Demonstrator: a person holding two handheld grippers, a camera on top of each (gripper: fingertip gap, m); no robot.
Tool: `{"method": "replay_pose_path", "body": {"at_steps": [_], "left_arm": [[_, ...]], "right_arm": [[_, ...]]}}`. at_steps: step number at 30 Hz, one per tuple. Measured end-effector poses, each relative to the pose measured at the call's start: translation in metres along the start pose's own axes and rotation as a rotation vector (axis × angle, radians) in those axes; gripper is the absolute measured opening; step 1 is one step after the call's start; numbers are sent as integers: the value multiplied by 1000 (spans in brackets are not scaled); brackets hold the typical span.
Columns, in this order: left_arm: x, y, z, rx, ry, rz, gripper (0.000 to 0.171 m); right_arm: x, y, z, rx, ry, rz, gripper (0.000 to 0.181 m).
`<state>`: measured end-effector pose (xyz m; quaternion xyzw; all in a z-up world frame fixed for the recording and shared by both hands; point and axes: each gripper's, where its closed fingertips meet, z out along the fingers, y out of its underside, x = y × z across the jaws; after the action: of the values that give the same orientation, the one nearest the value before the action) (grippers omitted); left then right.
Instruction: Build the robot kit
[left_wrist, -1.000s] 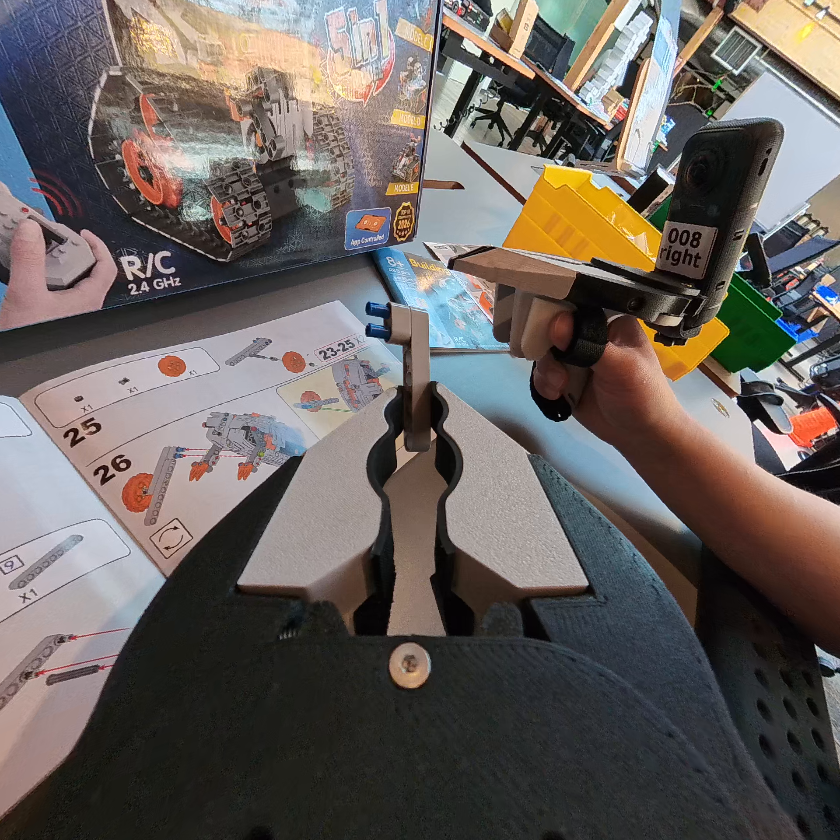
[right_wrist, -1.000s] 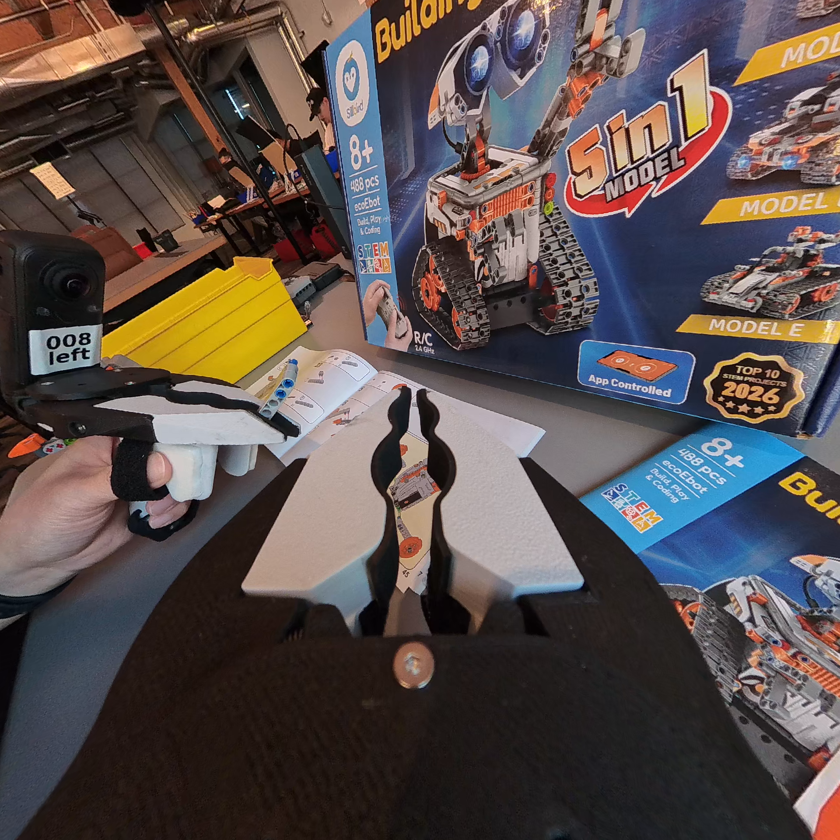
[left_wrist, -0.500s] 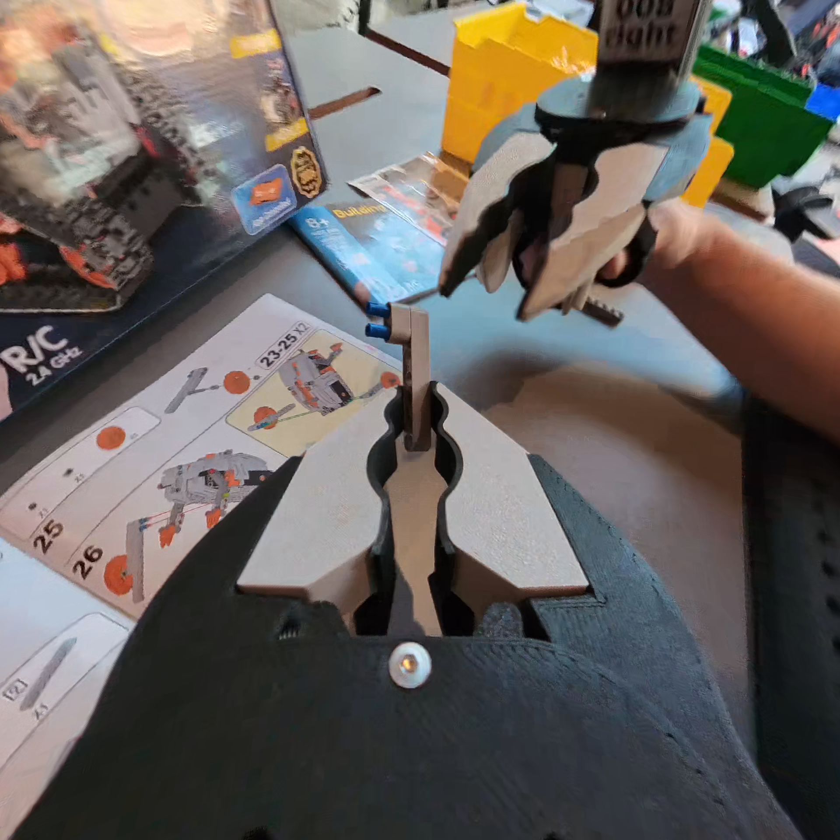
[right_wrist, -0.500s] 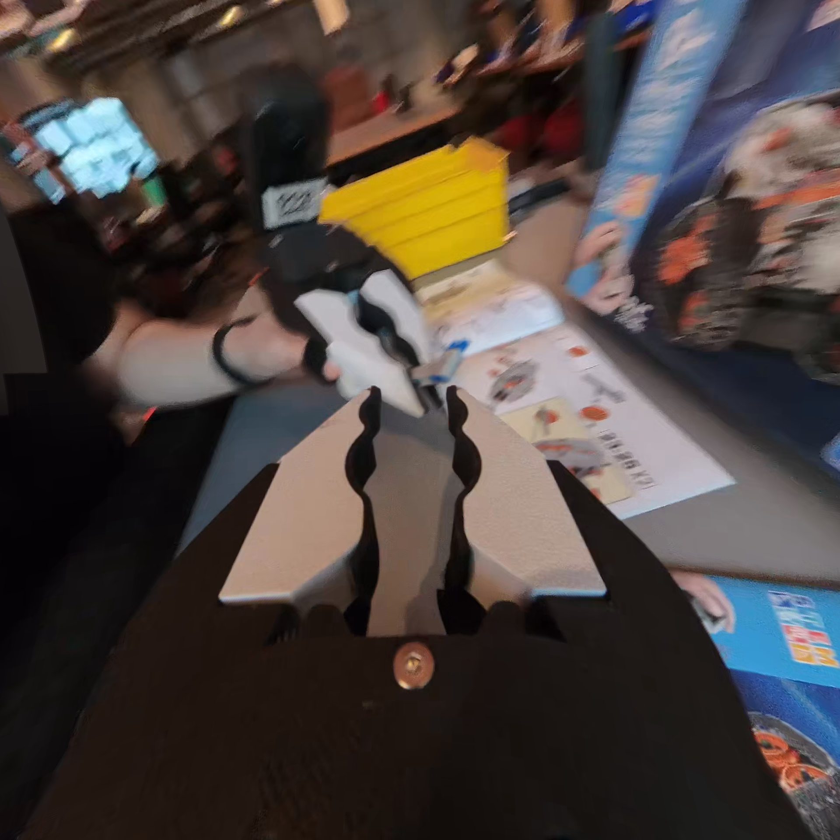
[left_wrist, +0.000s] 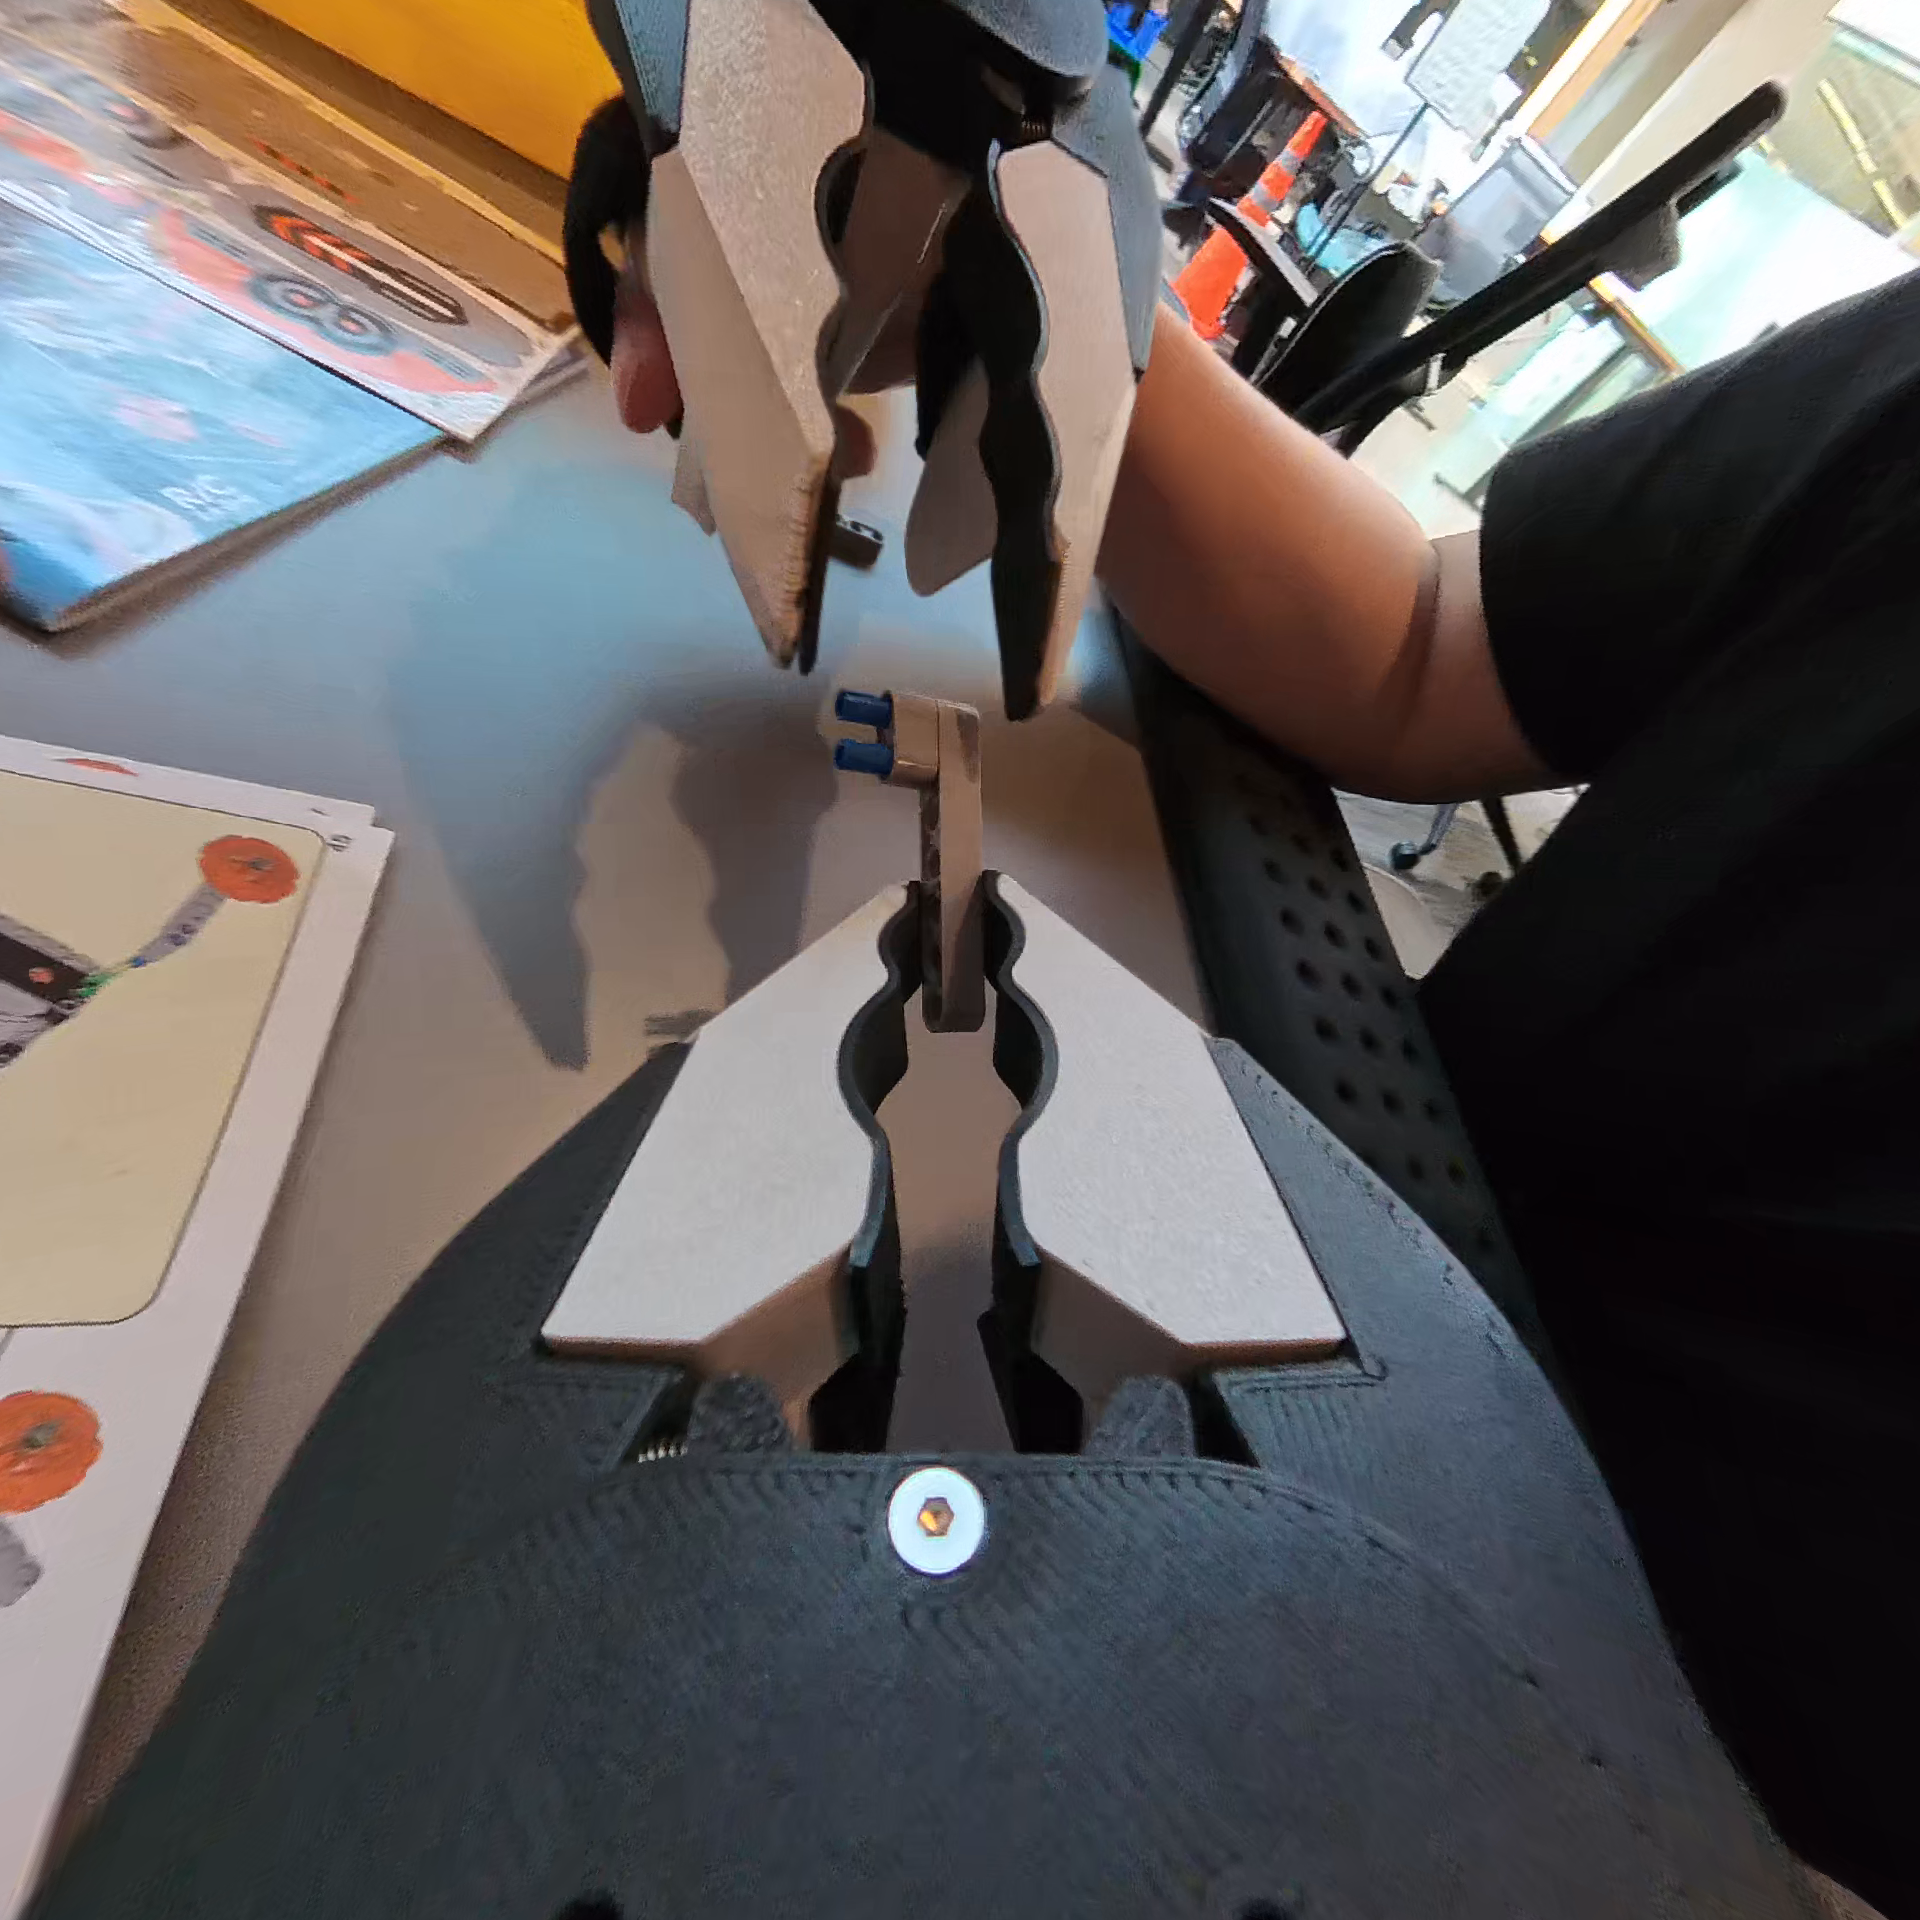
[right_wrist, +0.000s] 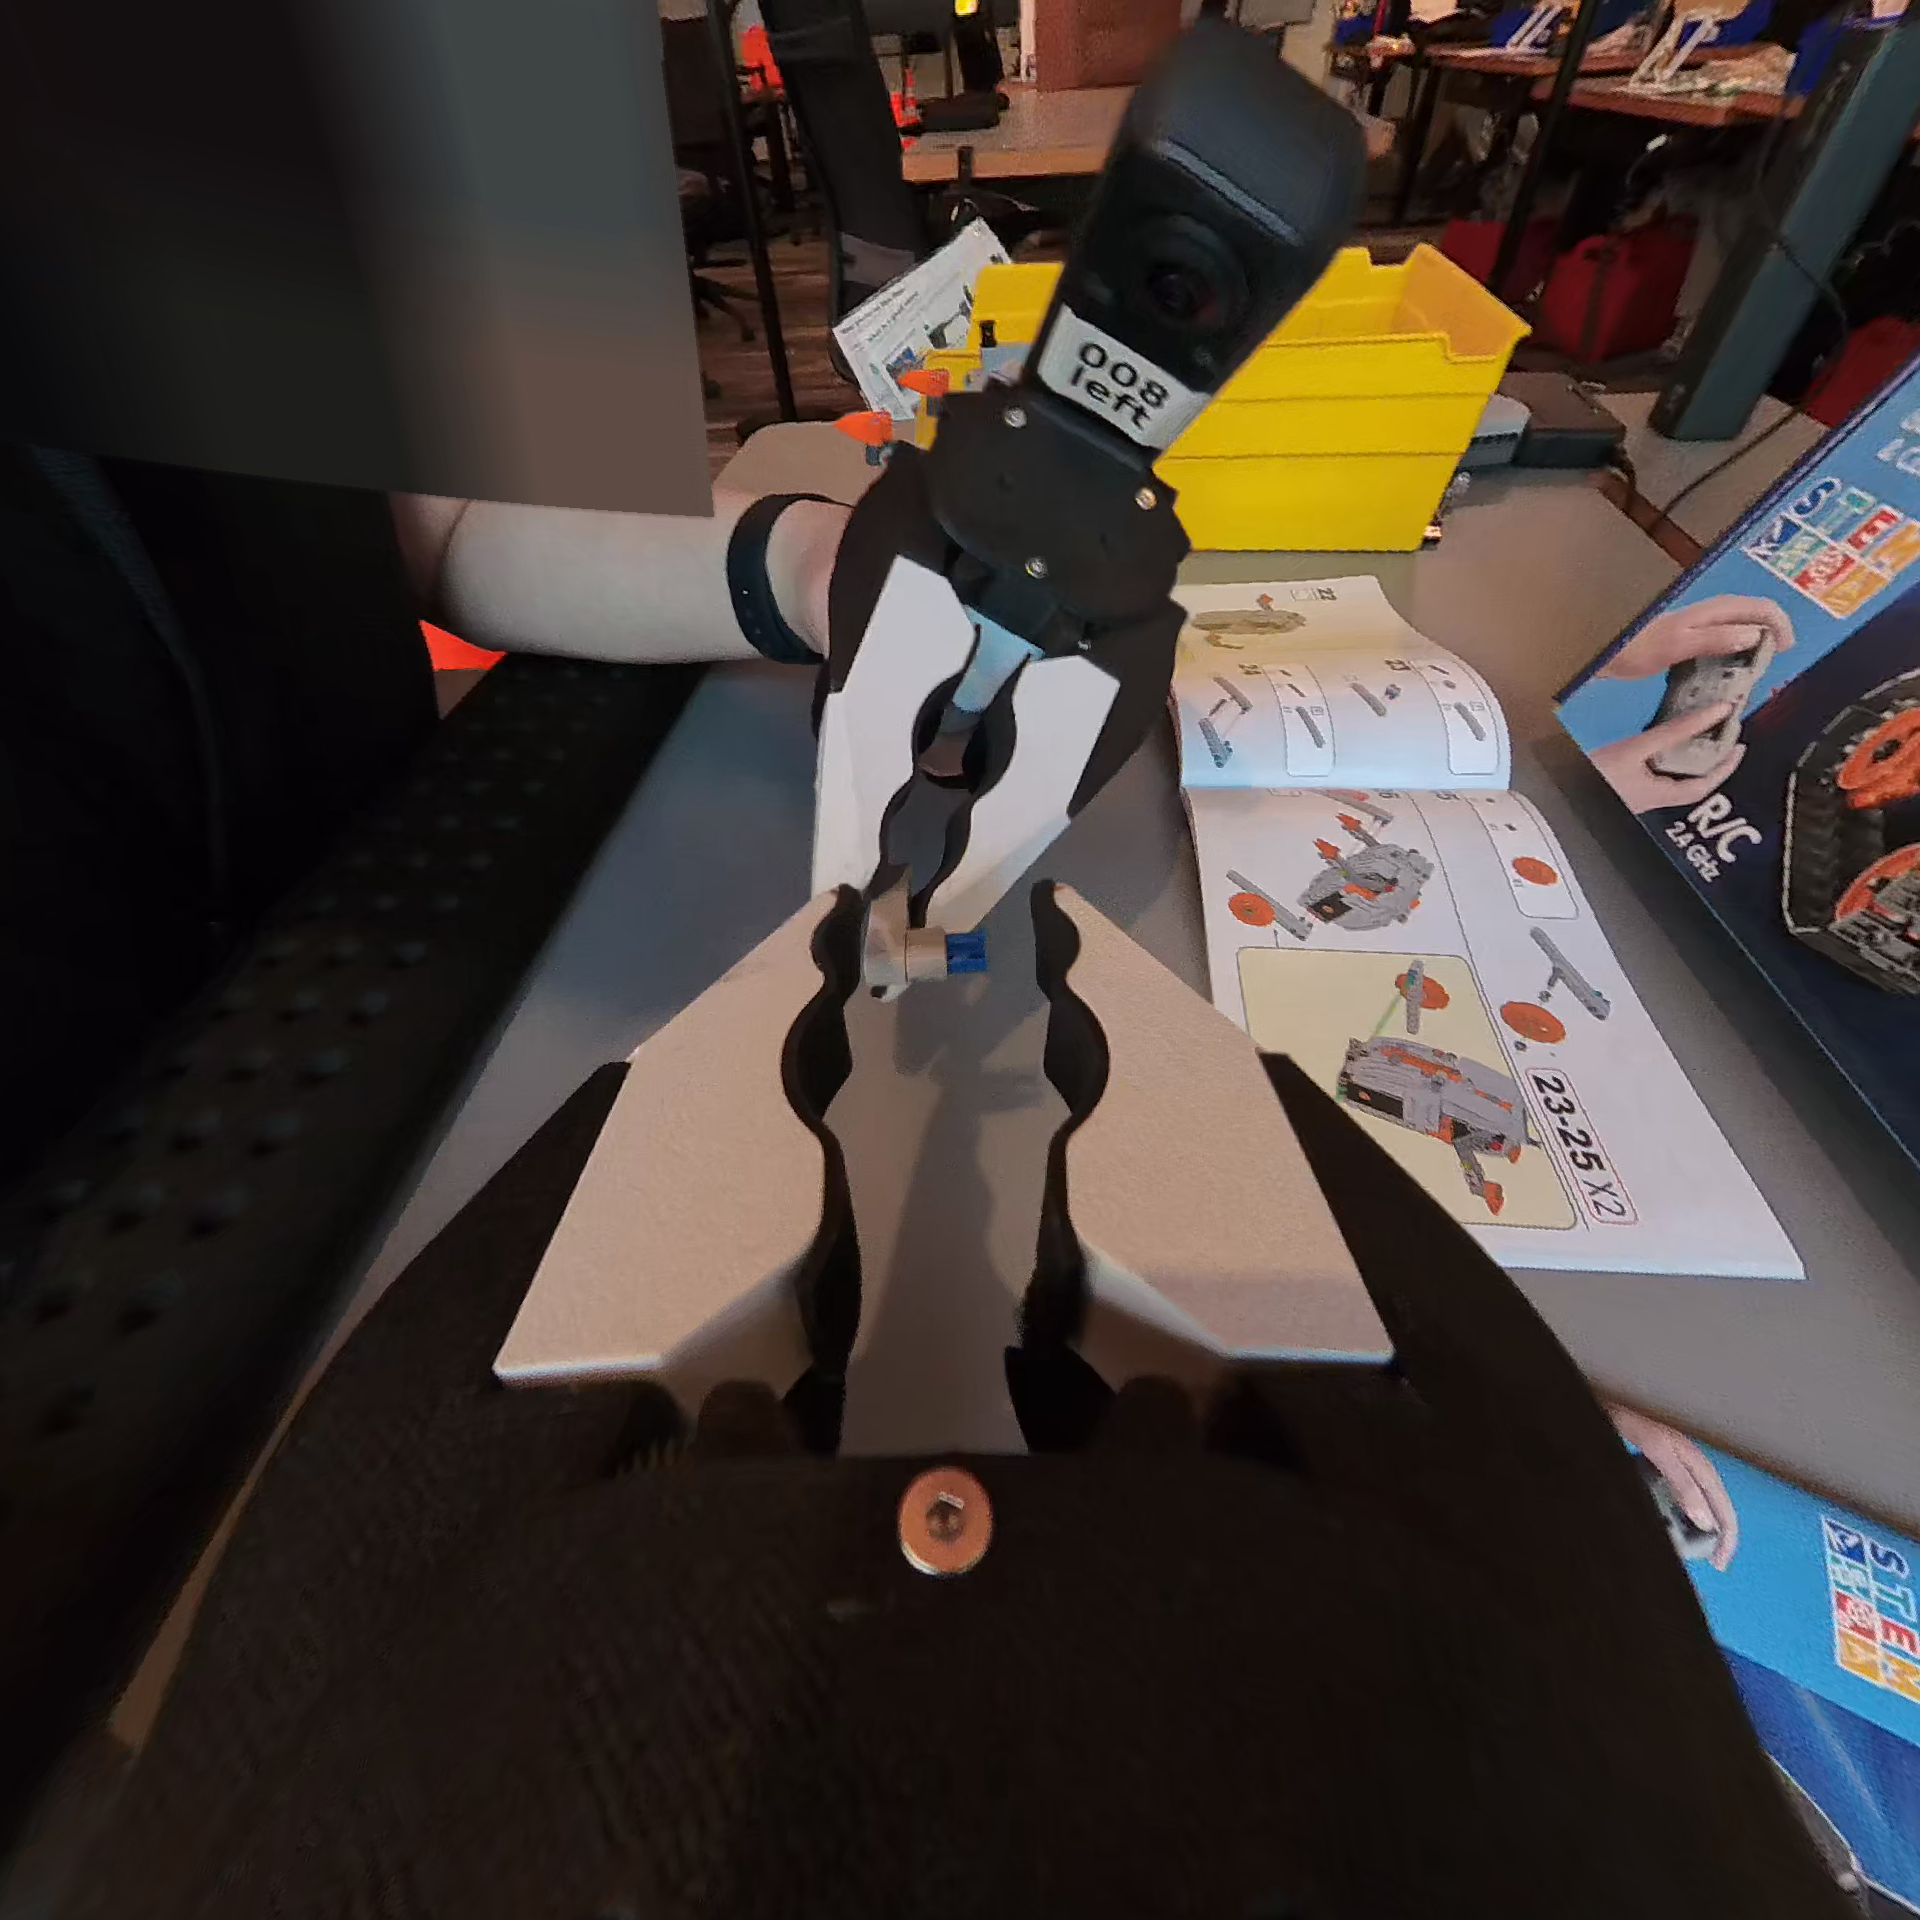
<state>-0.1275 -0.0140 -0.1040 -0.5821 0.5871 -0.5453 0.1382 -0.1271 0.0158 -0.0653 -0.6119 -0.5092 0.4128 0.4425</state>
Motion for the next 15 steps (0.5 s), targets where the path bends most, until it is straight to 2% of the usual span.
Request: {"method": "replay_pose_path", "body": {"at_steps": [5, 7, 10, 15], "left_arm": [[9, -4, -1, 33, 99, -79, 8], [11, -8, -3, 61, 126, -104, 8], [11, -13, -7, 92, 147, -132, 8], [6, -13, -10, 107, 140, -152, 8]], "right_arm": [[-6, 4, 1, -37, -28, 55, 45], [-5, 6, 1, -42, -32, 74, 40], [-7, 8, 1, -52, -55, 92, 23], [-3, 5, 1, -23, -57, 143, 26]]}}
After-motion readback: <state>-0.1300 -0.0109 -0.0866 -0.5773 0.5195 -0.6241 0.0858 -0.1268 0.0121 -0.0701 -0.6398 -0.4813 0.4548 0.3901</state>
